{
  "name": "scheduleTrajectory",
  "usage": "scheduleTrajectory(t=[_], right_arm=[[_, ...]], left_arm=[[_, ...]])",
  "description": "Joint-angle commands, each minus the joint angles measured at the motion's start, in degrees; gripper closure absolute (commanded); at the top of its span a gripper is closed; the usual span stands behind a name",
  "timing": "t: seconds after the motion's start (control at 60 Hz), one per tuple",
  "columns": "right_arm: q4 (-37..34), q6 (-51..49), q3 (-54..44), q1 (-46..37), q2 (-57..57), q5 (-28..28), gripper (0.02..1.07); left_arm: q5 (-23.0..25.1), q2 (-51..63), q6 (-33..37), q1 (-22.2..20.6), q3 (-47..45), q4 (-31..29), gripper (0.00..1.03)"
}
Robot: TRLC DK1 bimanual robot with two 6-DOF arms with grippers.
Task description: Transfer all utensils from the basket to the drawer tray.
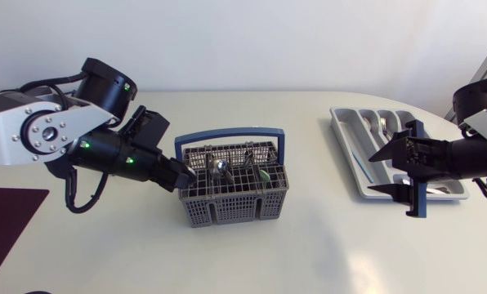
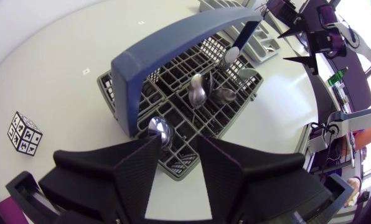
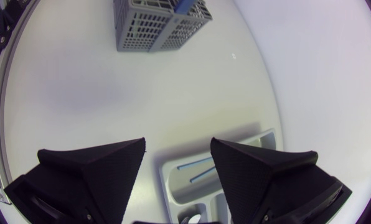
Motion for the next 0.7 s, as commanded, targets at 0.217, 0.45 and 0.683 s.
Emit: scheduleTrajectory(t=[0.217, 0.45, 0.683], right_arm=[[-0.37, 9.78, -6.10, 11.11, -9.39, 1.40, 0.27], [-0.37, 10.48, -6.97, 12.17, -9.83, 1.49, 0.27], [0.07, 12.59, -8.29, 15.24, -11.15, 1.49, 0.27]], left_arm=[[0.35, 0.22, -1.13, 0.83, 0.28, -1.22, 0.61], [0.35, -3.56, -0.52, 3.82, 1.86, -2.54, 0.61], [0.43, -1.71, 0.28, 2.94, 1.69, -1.66, 0.61]])
